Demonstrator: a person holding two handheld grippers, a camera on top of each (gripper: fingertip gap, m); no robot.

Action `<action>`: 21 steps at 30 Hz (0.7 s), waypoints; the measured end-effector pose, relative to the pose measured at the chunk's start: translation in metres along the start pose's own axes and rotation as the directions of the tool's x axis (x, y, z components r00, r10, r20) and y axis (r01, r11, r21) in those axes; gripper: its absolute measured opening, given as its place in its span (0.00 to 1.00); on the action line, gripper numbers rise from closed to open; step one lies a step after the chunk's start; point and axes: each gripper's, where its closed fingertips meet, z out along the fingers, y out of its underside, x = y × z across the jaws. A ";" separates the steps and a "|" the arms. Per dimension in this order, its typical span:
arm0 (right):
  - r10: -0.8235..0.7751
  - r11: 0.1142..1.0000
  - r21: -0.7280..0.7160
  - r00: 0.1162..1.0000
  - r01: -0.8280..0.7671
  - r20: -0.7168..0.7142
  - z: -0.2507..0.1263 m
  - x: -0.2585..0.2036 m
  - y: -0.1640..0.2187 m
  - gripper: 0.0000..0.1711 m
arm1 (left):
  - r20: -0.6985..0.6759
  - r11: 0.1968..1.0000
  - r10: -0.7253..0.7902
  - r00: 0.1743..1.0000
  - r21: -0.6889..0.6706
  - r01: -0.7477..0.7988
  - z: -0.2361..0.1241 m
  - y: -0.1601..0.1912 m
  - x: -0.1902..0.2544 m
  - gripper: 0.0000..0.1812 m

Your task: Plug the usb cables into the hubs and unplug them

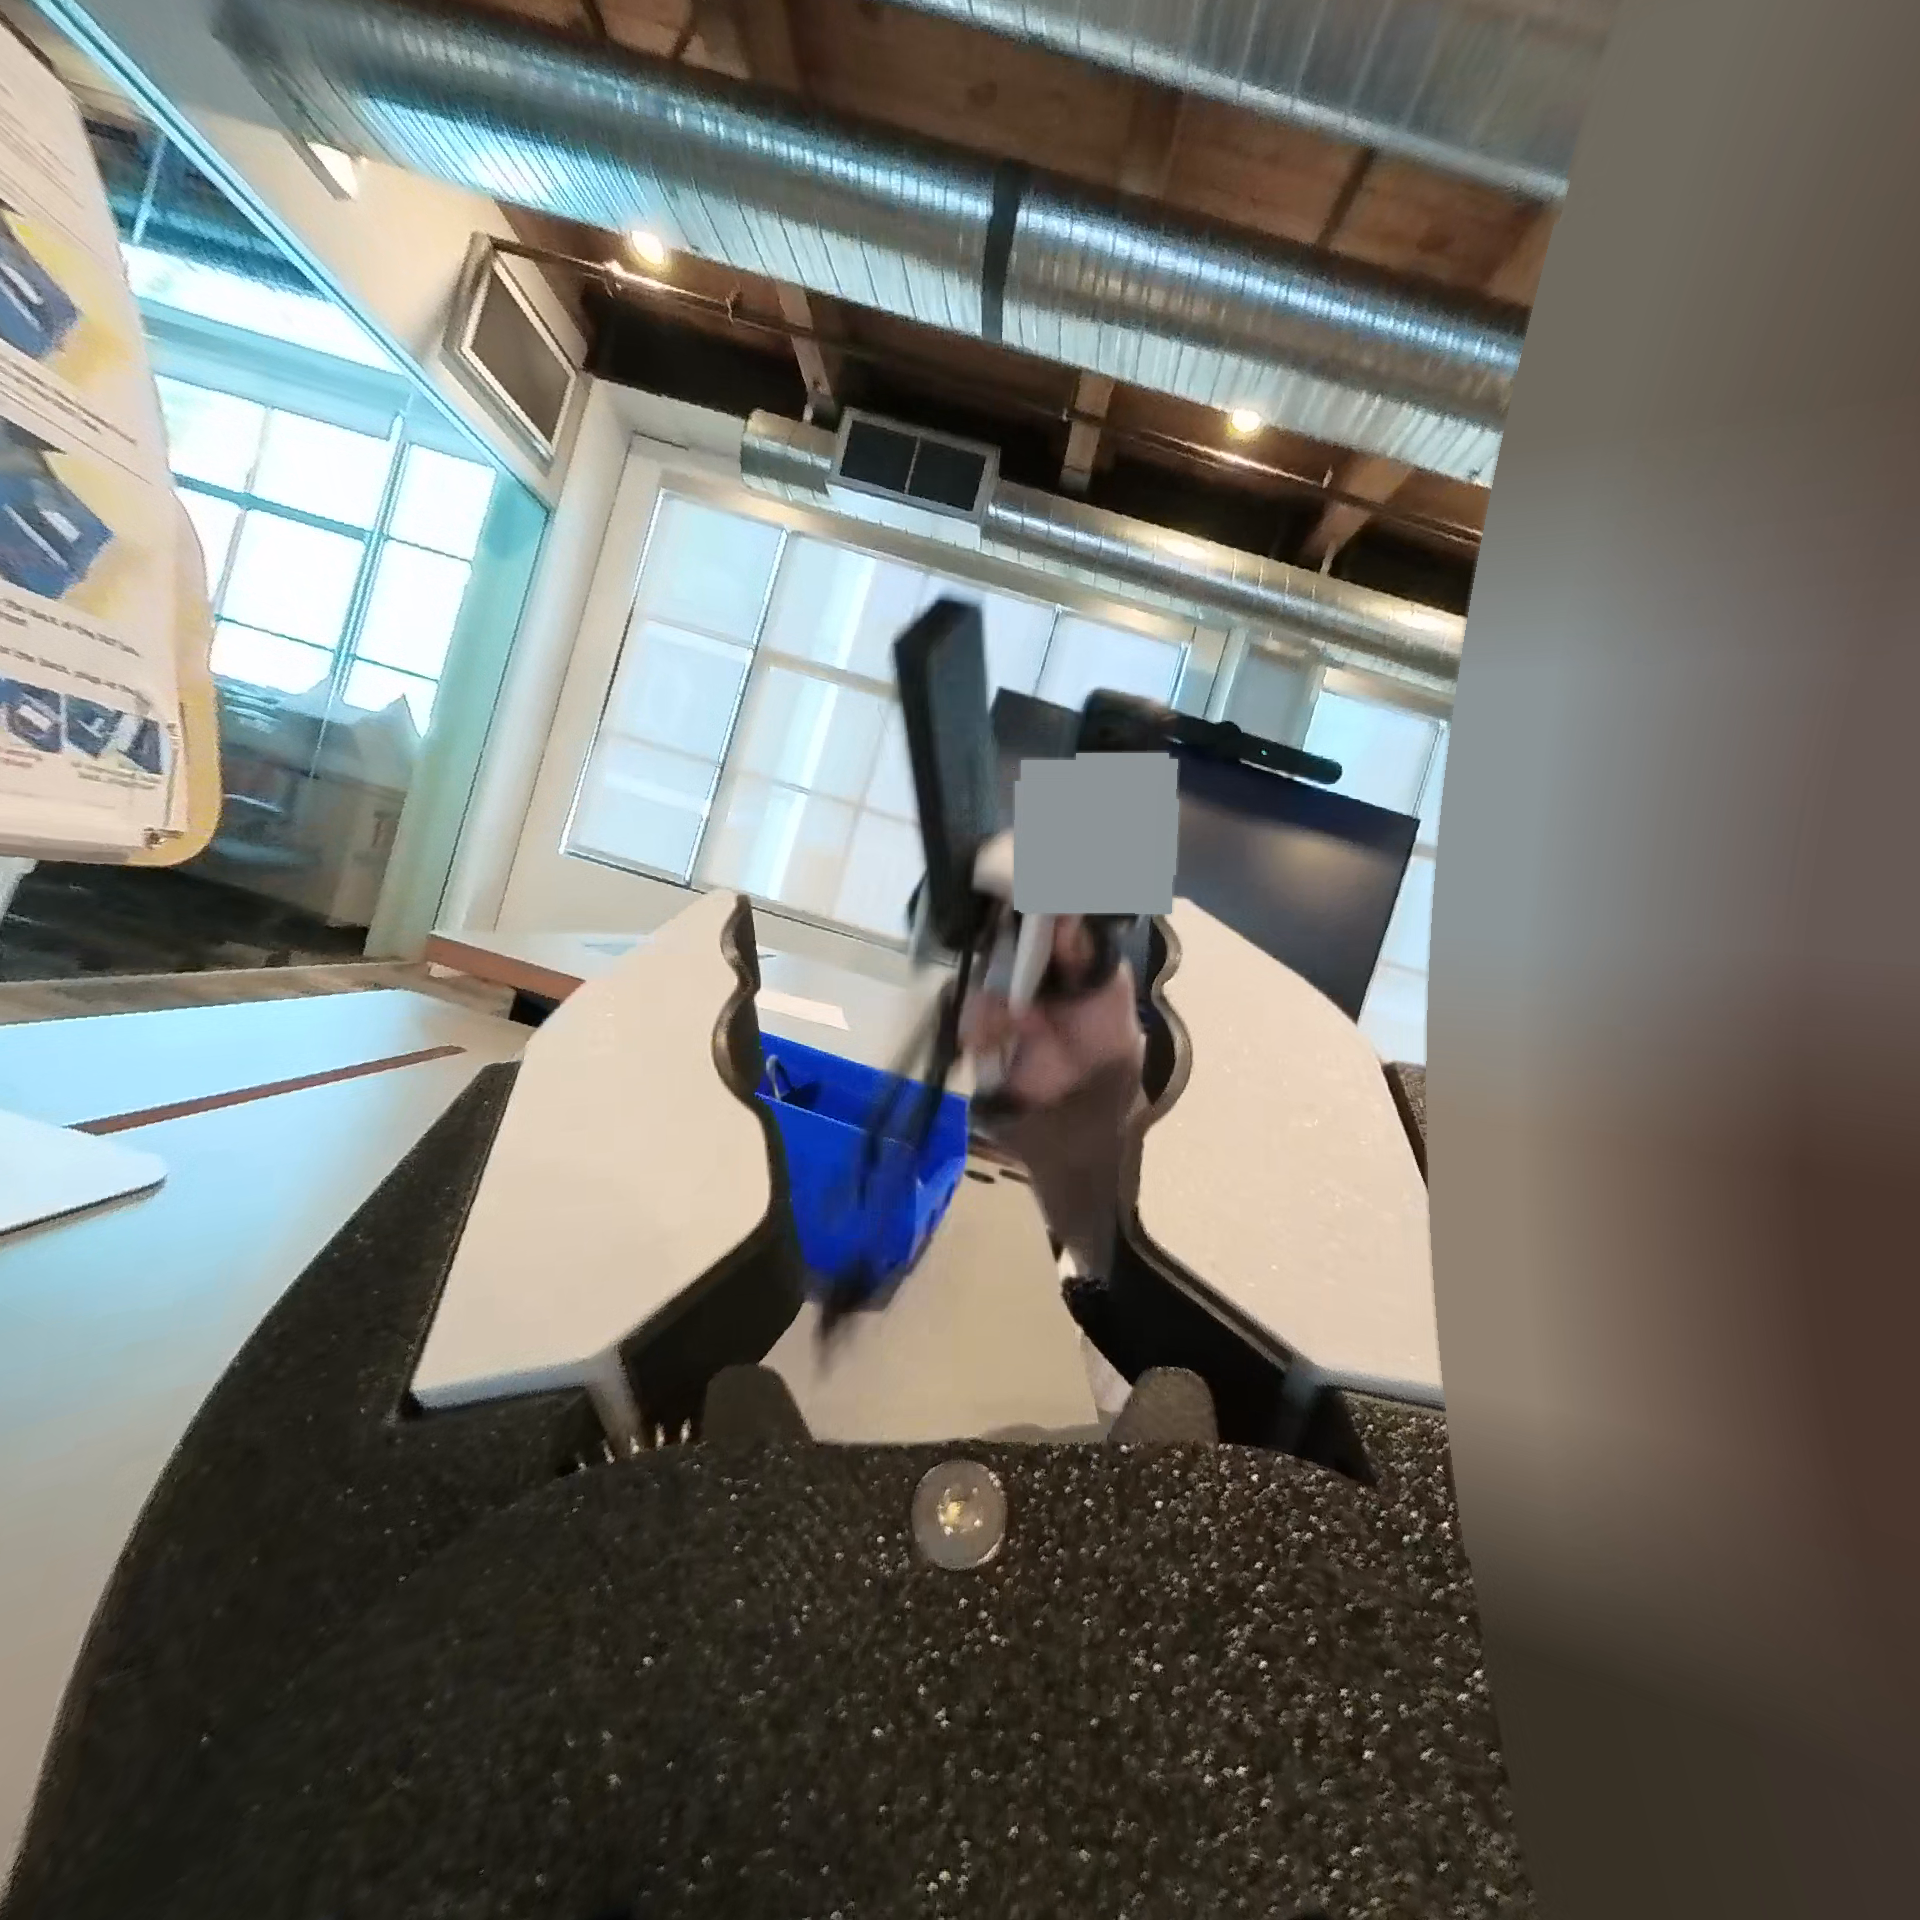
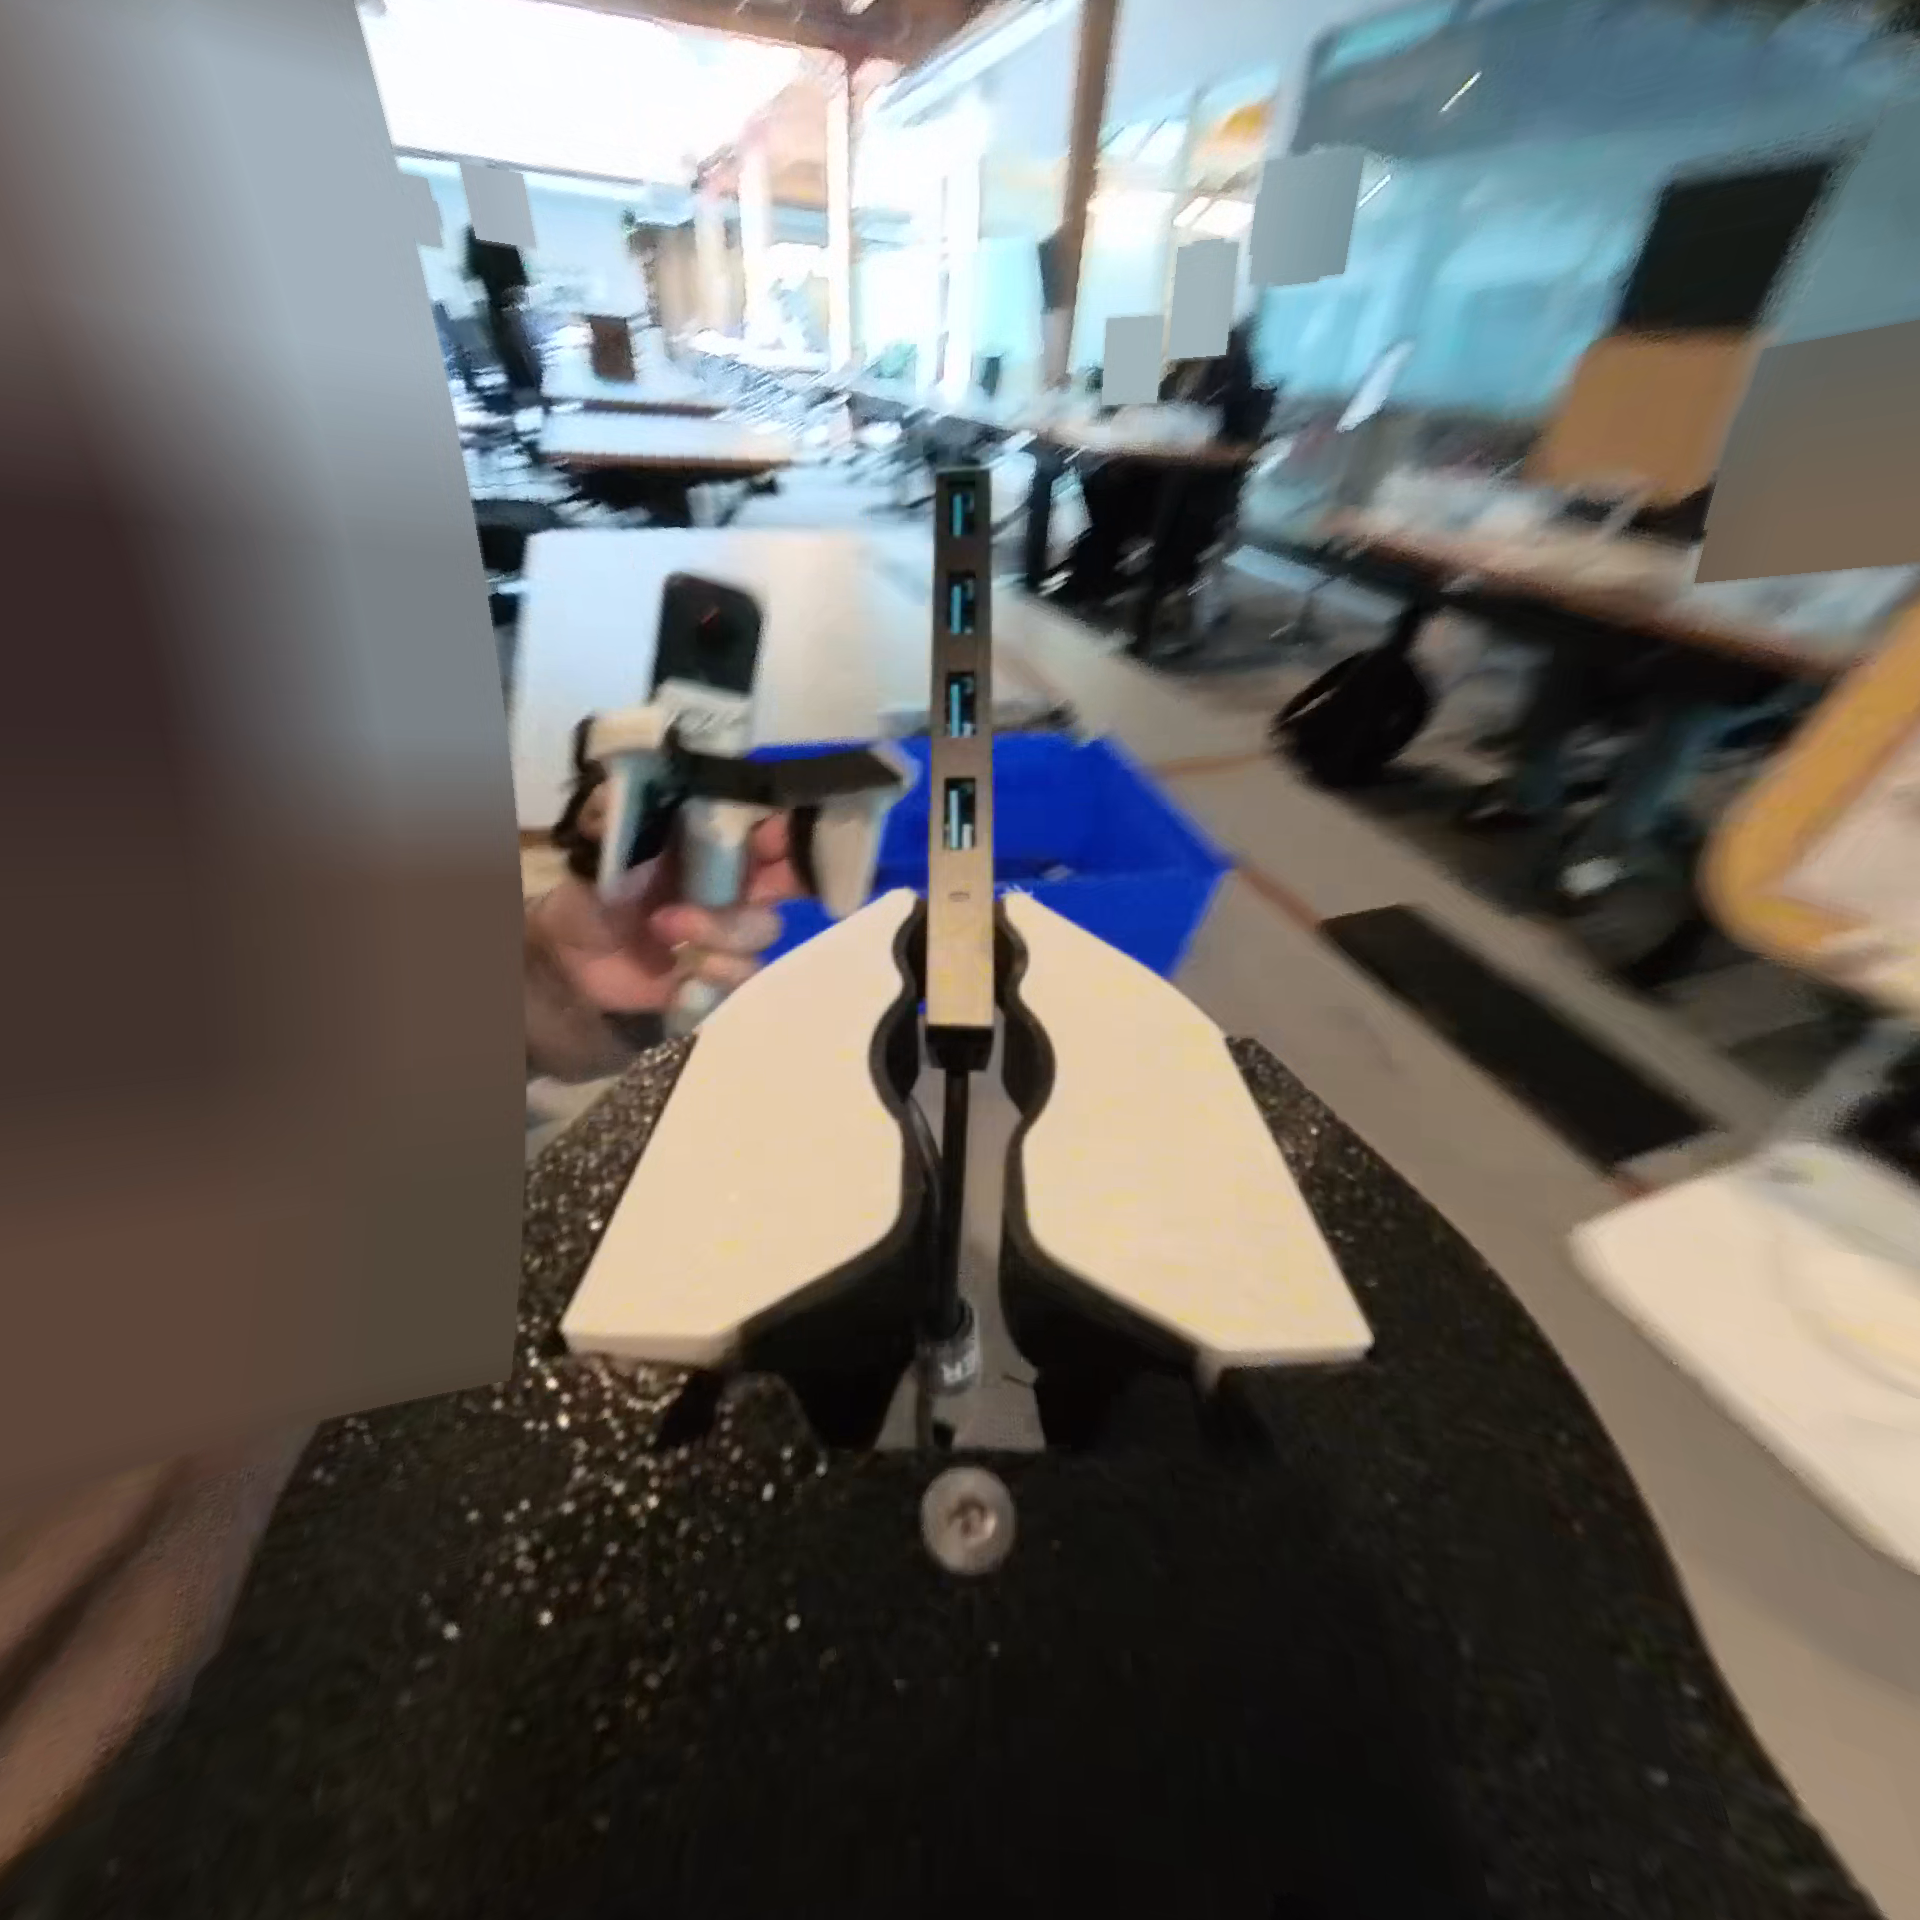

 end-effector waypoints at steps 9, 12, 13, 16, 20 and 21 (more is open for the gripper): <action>-0.477 0.861 -0.191 0.620 0.471 -0.623 -0.145 0.109 -0.100 0.06 | 0.015 0.998 -0.063 0.998 0.003 0.063 -0.003 0.001 -0.009 0.37; -0.498 0.863 -0.274 0.626 0.424 -0.600 -0.168 0.144 -0.081 0.06 | 0.017 0.998 -0.065 0.998 -0.009 0.065 -0.002 0.003 -0.009 0.37; -0.503 0.862 -0.301 0.630 0.407 -0.591 -0.176 0.155 -0.072 0.06 | 0.017 0.998 -0.066 0.998 -0.011 0.066 -0.002 0.003 -0.009 0.37; -0.490 0.872 -0.349 0.631 0.345 -0.601 -0.199 0.184 -0.046 0.06 | 0.011 0.997 -0.074 0.997 -0.015 0.074 -0.001 0.005 -0.009 0.36; -0.456 0.889 -0.351 0.634 0.293 -0.625 -0.223 0.205 -0.024 0.06 | 0.011 0.996 -0.082 0.997 -0.018 0.082 -0.001 0.006 -0.009 0.35; -0.462 0.886 -0.356 0.627 0.297 -0.628 -0.228 0.210 -0.019 0.06 | 0.010 0.996 -0.084 0.996 -0.020 0.084 0.000 0.007 -0.009 0.35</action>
